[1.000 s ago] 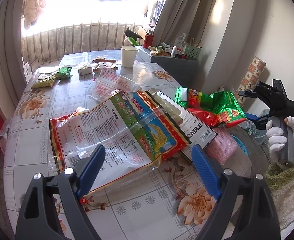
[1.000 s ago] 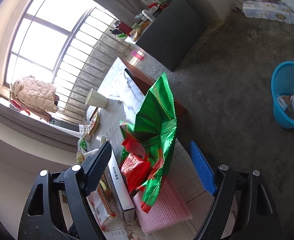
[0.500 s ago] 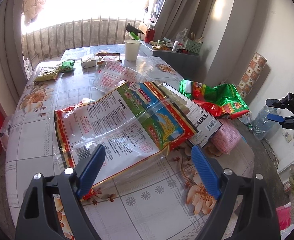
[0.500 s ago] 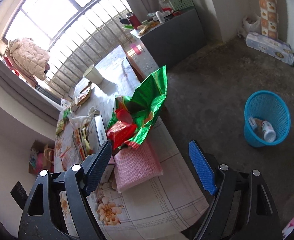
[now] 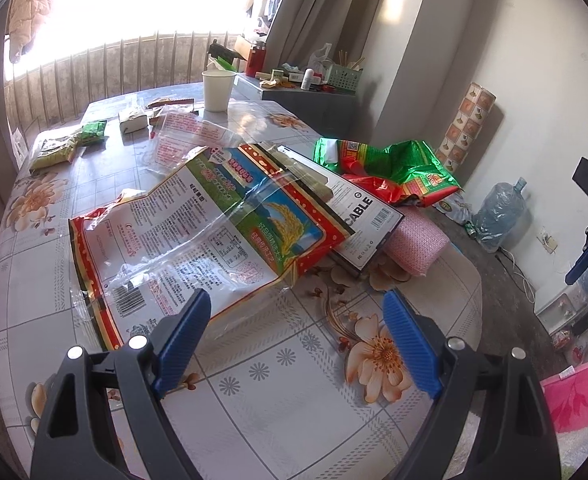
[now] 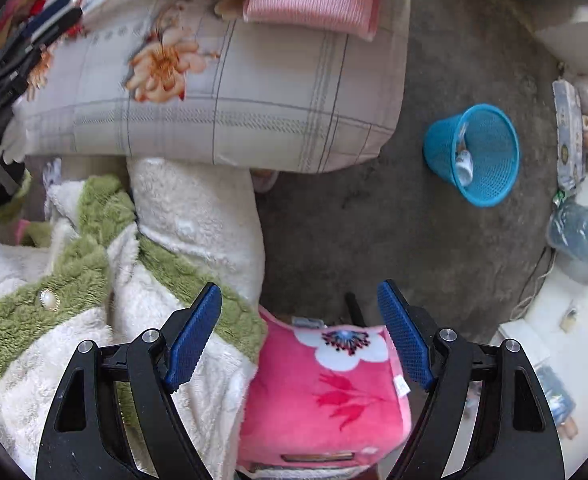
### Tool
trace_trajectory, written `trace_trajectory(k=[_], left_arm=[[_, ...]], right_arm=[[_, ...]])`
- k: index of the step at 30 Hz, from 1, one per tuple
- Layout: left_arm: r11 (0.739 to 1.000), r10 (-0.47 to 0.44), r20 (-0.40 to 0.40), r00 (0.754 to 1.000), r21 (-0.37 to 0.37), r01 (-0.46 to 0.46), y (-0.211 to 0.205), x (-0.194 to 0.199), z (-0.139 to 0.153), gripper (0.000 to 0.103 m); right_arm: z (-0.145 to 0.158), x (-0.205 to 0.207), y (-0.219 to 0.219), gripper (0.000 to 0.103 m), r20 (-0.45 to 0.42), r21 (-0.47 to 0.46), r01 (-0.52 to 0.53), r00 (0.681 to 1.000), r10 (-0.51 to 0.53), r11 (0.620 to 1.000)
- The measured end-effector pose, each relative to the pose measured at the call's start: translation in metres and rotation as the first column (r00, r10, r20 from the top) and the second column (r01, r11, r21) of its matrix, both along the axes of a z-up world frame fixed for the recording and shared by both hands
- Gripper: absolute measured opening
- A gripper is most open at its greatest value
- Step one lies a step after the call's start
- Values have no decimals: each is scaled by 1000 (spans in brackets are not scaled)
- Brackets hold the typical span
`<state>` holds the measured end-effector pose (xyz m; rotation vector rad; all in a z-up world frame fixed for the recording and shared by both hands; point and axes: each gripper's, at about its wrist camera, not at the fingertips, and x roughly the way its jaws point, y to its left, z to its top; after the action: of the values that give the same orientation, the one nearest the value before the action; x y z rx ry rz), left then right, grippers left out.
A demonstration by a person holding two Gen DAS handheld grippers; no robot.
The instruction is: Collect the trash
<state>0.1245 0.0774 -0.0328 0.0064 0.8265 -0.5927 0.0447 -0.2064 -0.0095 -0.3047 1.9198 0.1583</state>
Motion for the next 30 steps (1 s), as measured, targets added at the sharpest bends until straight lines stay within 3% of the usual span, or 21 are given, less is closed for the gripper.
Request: trace_trajectory(k=[2, 6, 9, 11, 13, 15, 18, 19, 21, 23, 27, 30], left_arm=[[1000, -11, -9, 1000, -13, 10, 1, 0, -1, 86], [999, -29, -26, 999, -30, 29, 4, 2, -4, 86], [998, -32, -37, 999, -49, 31, 9, 9, -4, 86], [998, -27, -36, 999, -57, 25, 13, 13, -3, 86], [998, -18, -37, 999, -58, 16, 16, 18, -3, 86], [999, -9, -41, 999, -40, 7, 17, 22, -5, 86], [1000, 16, -40, 999, -8, -17, 18, 26, -6, 86], [1000, 28, -40, 999, 1, -28, 18, 27, -6, 86], [999, 50, -31, 998, 11, -50, 19, 27, -4, 86], [997, 81, -25, 996, 19, -81, 21, 27, -3, 86], [988, 155, -8, 988, 26, -155, 29, 22, 1, 86], [971, 233, 6, 972, 52, -233, 41, 15, 2, 86]], right_arm=[[-11, 3, 6, 77, -57, -33, -25, 998, 23, 999], [-14, 12, 16, 77, -32, -28, -36, 999, 35, 999], [-5, 20, 18, 77, 84, 31, 1, 996, -4, 1000], [7, 24, 16, 77, 230, 152, 58, 969, -92, 987], [15, 23, 13, 77, 415, 292, 84, 886, -205, 953], [12, 17, 8, 77, 547, 401, 110, 768, -334, 909], [-6, 9, 1, 77, 647, 495, 174, 579, -496, 851], [-9, 9, -2, 77, 661, 513, 199, 530, -532, 835], [-11, 12, -6, 77, 661, 559, 218, 466, -588, 800], [-1, 18, -8, 77, 668, 590, 182, 436, -603, 786], [24, 30, 15, 77, 724, 576, 30, 445, -527, 817], [30, 41, 27, 77, 724, 600, -46, 456, -518, 798]])
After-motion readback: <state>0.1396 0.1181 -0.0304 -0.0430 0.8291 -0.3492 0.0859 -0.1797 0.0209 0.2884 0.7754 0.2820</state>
